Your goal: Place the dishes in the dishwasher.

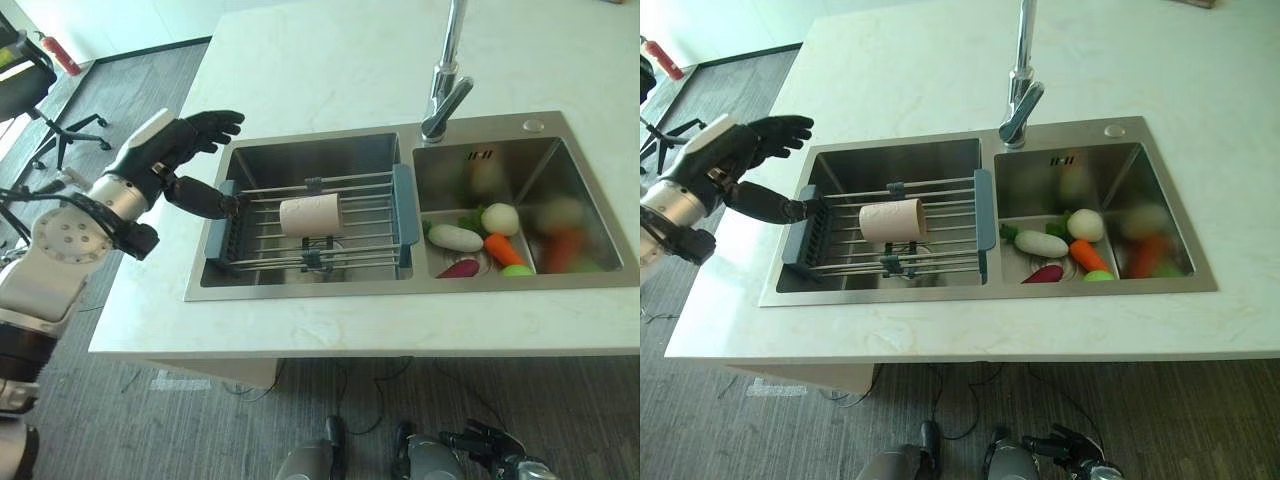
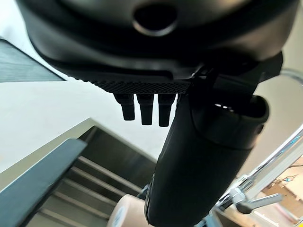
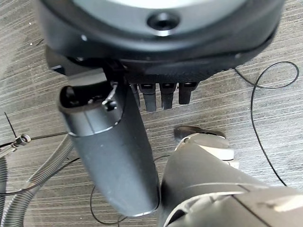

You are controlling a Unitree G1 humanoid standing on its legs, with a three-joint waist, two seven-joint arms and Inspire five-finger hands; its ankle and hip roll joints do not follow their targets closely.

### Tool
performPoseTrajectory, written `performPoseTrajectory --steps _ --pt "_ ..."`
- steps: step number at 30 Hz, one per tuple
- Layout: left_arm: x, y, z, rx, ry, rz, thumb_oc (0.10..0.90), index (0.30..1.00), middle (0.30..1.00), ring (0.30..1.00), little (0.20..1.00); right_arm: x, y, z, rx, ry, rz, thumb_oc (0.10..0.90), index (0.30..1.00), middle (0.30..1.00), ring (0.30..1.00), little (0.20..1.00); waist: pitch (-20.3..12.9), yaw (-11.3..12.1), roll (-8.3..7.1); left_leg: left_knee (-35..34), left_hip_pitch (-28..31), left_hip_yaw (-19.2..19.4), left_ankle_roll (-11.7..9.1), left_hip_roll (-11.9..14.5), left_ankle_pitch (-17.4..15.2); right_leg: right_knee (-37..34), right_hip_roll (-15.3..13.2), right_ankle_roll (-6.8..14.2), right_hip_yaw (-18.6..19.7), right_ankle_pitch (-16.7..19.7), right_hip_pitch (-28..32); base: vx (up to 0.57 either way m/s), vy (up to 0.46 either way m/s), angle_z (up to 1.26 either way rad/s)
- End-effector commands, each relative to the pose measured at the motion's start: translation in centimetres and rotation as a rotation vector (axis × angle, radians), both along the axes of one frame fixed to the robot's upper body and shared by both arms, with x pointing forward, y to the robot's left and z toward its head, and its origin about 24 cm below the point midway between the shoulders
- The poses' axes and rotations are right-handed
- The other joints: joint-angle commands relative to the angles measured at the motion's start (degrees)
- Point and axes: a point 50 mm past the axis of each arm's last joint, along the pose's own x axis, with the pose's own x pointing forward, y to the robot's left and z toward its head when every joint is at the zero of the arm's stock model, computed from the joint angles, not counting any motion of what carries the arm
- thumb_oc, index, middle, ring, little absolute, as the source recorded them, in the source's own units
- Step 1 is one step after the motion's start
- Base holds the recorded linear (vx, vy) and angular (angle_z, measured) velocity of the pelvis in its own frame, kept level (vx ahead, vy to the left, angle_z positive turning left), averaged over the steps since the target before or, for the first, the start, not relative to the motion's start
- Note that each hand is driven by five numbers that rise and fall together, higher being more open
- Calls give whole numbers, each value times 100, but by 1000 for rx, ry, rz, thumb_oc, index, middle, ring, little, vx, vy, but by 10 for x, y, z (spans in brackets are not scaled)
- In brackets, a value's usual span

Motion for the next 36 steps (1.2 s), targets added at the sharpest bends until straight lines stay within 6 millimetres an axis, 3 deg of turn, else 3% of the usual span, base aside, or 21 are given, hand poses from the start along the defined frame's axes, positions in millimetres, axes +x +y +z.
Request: performPoseTrajectory --steps 1,12,26,36 --pt "-10 7 61 5 -282 53 800 900 900 900 900 -27 -12 -4 -21 62 -37 800 900 900 900 900 -32 -5 68 352 -98 110 -185 228 -450 -500 -97 566 407 -32 353 -41 15 0" --pt "-7 3 51 108 -287 46 800 900 900 900 900 -14 -11 2 -10 -19 -41 800 900 900 900 900 356 -170 75 352 -323 155 -175 212 -369 -500 -104 567 519 99 82 -47 9 -6" --pt "-10 -17 41 99 -324 -38 800 900 900 900 900 -15 -9 1 -12 -25 -56 800 900 900 900 900 378 -226 178 352 -262 183 -173 137 -362 -500 -138 568 564 113 111 10 0 -5" --pt "-9 -20 34 118 -320 -36 800 900 900 900 900 -13 -10 2 -11 -24 -63 800 900 900 900 900 386 -288 210 352 -150 185 -154 97 -396 -500 -110 557 648 93 165 44 0 -7"
